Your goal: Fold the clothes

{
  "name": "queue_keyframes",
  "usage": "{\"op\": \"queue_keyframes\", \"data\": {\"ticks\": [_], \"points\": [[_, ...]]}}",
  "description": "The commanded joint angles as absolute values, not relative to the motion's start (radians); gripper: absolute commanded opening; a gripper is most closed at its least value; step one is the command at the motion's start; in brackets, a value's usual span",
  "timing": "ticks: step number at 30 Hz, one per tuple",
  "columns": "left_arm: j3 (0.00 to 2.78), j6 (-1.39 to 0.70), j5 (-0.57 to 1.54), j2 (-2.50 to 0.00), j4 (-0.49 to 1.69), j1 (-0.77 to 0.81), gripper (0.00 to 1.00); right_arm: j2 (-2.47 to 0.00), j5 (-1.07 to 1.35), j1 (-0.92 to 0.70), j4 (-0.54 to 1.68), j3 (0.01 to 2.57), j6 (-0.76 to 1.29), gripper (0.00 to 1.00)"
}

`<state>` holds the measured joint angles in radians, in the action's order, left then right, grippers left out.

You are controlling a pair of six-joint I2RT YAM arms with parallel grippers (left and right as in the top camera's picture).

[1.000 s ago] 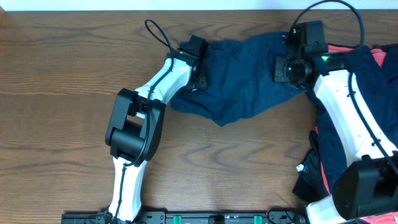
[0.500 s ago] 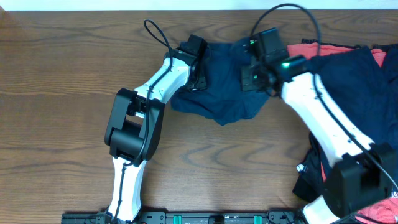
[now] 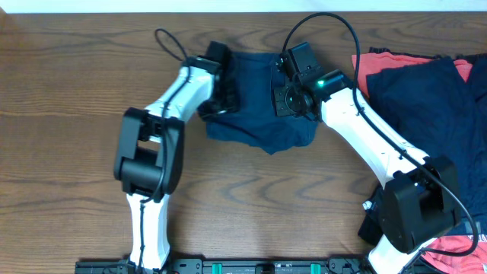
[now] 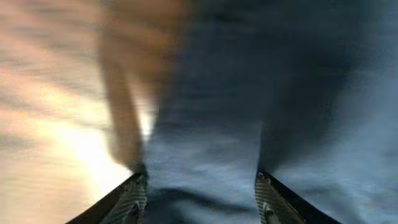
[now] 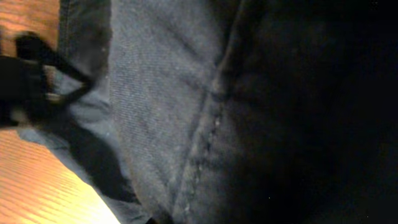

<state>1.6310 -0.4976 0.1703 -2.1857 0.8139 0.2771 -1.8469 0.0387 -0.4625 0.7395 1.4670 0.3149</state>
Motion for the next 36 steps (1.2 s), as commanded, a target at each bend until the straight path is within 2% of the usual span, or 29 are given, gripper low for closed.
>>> {"op": "queue_keyframes", "data": {"ticks": [1, 6, 9, 11, 18, 36], "points": [[1.621, -0.487, 0.172, -2.093, 0.839, 0.223, 0.59, -1.850, 0.057, -0.471, 0.736, 1.493, 0.340, 0.01], [1.621, -0.438, 0.162, -1.944, 0.860, 0.190, 0.59, -1.850, 0.057, -0.472, 0.735, 1.501, 0.340, 0.01], [1.621, -0.439, 0.110, -1.881, 0.888, 0.190, 0.65, -1.850, 0.057, -0.474, 0.755, 1.522, 0.340, 0.01], [1.621, -0.447, 0.112, -1.859, 0.917, 0.190, 0.66, -1.850, 0.056, -0.477, 0.780, 1.547, 0.340, 0.01], [1.621, -0.450, 0.112, -1.841, 0.971, 0.190, 0.65, -1.850, 0.048, -0.499, 0.831, 1.631, 0.294, 0.01], [1.621, -0.445, 0.111, -1.758, 0.979, 0.190, 0.65, -1.867, -0.035, -0.514, 0.847, 1.633, 0.299, 0.01]]}}
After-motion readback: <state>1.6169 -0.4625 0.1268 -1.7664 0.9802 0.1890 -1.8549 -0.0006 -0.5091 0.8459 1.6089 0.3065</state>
